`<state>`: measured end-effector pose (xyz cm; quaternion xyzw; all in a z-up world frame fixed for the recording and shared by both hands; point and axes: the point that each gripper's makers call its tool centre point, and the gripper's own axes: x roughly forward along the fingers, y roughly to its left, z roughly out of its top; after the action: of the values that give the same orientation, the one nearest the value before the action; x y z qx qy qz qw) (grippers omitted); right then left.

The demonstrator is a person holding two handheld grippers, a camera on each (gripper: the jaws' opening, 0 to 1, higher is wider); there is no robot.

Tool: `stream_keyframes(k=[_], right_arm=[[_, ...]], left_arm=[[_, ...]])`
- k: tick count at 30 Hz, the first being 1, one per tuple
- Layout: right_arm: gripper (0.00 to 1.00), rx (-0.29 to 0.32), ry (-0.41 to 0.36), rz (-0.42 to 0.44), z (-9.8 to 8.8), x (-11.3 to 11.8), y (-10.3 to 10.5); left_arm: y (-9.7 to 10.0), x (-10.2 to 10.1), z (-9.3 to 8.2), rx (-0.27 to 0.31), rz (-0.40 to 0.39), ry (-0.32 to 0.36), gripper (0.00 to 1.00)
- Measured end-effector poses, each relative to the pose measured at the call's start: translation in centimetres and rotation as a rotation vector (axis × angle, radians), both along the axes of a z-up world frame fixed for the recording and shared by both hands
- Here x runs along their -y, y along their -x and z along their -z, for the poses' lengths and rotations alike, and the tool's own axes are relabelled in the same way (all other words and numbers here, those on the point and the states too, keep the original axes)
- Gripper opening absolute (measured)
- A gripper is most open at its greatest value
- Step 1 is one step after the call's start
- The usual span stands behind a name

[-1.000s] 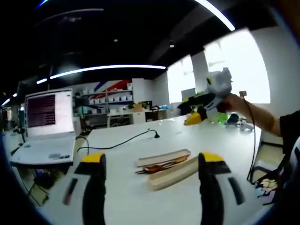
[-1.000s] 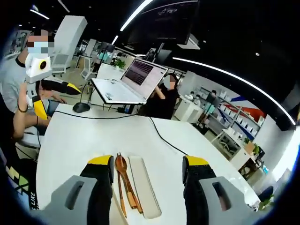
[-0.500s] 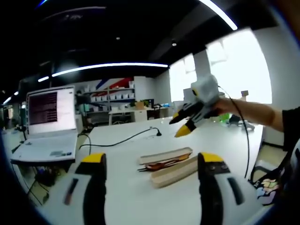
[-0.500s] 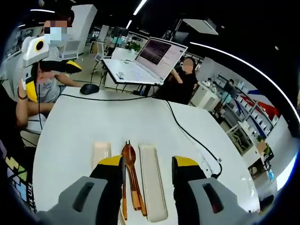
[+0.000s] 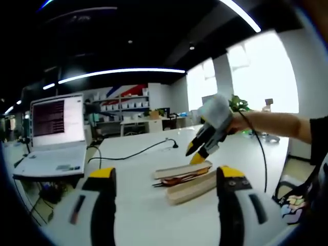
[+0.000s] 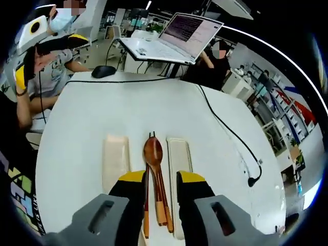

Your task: Arrange the utensils inside the cutlery case until each visible utensil rests in its matching compartment.

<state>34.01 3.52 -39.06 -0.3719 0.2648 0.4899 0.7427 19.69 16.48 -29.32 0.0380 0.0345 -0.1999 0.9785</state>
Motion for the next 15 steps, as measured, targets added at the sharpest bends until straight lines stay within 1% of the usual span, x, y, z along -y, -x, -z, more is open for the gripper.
stream_keyframes(k=[1, 4, 7, 10, 15], right_arm=[[0.23, -0.004, 0.005, -0.005, 0.2, 0.0, 0.0], [0.21, -0.048, 0.032, 0.017, 0.9, 0.4, -0.1], [0.2, -0.087, 0.052, 0.019, 1.6, 0.3, -0.1], [0.2, -0.155, 0.088, 0.025, 2.7, 0.3, 0.3], [0.2, -0.183, 0.129, 0.033, 3.6, -0.2, 0.3]], left_arm=[[0.0, 0.1, 0.0, 0.0, 0.004, -0.001, 0.85], [-0.1, 0.4, 0.2, -0.004, 0.013, -0.006, 0.84], [-0.2, 0.6, 0.5, -0.013, 0.017, -0.021, 0.84], [-0.2, 0.7, 0.5, -0.016, 0.02, -0.026, 0.84], [-0.3, 0.7, 0.4, -0.015, 0.018, -0.024, 0.84]])
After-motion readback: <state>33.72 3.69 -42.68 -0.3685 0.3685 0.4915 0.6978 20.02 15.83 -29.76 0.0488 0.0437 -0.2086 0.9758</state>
